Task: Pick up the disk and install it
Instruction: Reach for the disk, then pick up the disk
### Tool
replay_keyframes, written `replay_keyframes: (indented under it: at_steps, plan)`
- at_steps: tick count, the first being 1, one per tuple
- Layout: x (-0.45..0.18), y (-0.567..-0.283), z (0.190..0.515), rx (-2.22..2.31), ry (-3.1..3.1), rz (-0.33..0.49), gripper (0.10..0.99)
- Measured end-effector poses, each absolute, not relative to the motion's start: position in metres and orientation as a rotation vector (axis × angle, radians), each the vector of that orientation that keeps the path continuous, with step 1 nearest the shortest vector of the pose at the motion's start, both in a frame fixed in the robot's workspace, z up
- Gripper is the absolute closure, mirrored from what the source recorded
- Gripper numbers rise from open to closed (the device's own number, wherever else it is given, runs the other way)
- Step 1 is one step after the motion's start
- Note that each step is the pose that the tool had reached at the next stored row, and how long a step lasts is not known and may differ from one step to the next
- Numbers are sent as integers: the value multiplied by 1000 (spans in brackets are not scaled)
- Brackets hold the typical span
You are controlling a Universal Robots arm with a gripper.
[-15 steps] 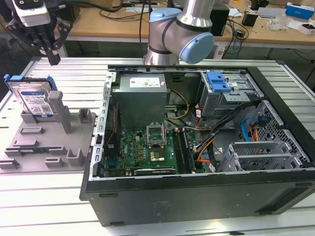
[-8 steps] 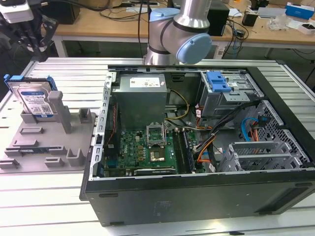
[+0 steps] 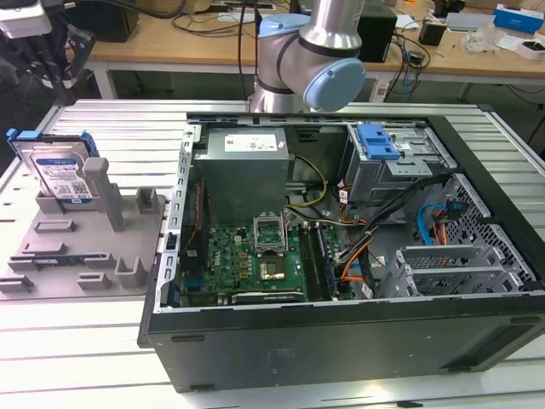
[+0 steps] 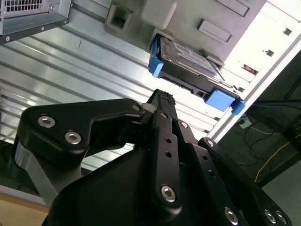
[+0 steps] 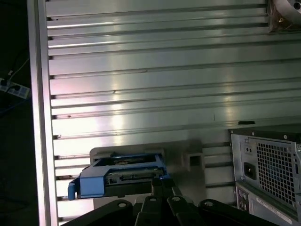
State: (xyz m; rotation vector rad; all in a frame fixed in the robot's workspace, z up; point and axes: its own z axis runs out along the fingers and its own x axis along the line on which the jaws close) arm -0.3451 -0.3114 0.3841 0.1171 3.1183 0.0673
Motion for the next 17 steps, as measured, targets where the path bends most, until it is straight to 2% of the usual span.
replay_keyframes:
  at_steps: [17]
  plan:
    - [-349, -310, 384, 57, 3121, 69, 980]
